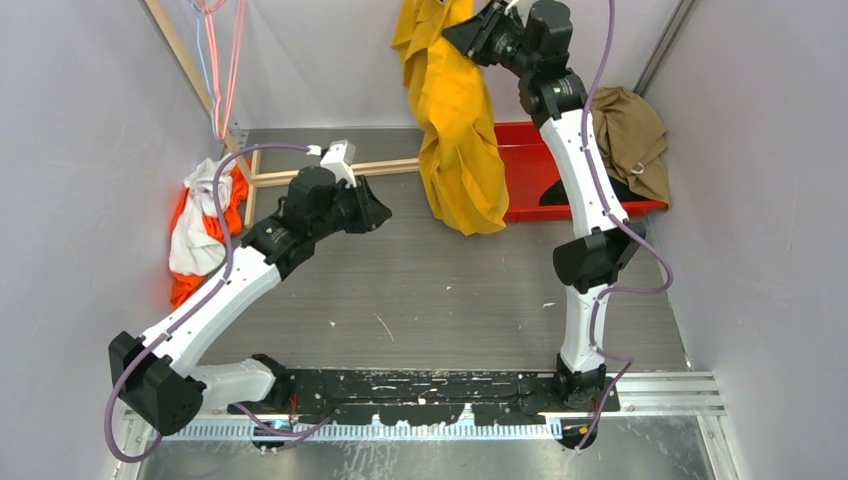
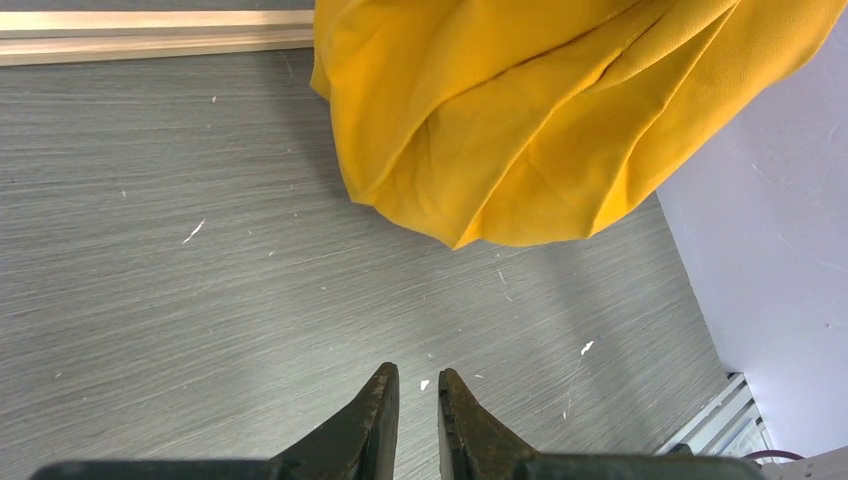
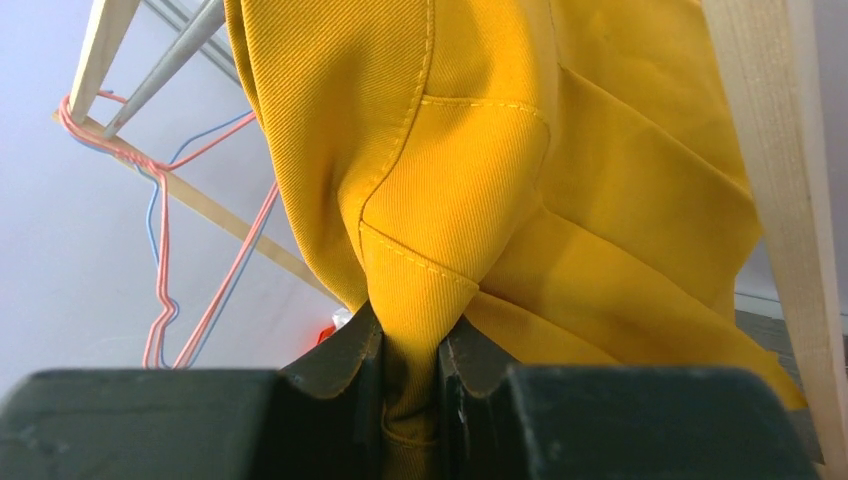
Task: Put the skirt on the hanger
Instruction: Place the hanger at the clothesline, then pick up the hanger from the clothesline.
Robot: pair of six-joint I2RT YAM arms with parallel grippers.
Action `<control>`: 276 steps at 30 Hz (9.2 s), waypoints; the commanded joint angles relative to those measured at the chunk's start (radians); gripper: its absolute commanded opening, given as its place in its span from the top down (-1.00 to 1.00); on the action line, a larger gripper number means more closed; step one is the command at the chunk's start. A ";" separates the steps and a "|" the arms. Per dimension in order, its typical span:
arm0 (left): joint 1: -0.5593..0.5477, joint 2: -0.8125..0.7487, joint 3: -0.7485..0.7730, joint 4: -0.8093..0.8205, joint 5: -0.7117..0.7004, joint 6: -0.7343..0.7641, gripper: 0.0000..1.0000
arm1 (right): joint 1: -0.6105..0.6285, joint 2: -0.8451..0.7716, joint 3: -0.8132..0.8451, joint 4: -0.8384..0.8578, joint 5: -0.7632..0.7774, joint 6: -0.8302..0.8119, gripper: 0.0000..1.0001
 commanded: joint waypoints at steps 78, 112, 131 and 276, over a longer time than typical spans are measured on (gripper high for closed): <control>0.054 0.321 0.394 -0.004 -0.073 0.097 0.46 | -0.056 -0.522 -0.403 -0.466 0.256 -0.326 -0.42; 0.283 1.240 1.191 0.593 0.273 0.164 -0.18 | -0.164 -0.532 -0.781 -0.122 0.028 -0.369 -0.52; 0.285 1.355 1.314 0.661 0.290 0.146 0.63 | -0.164 -0.470 -0.755 -0.013 -0.016 -0.388 -0.54; 0.307 0.590 0.209 0.813 0.322 0.059 0.69 | 0.057 -0.431 -0.884 1.247 0.054 -0.083 0.97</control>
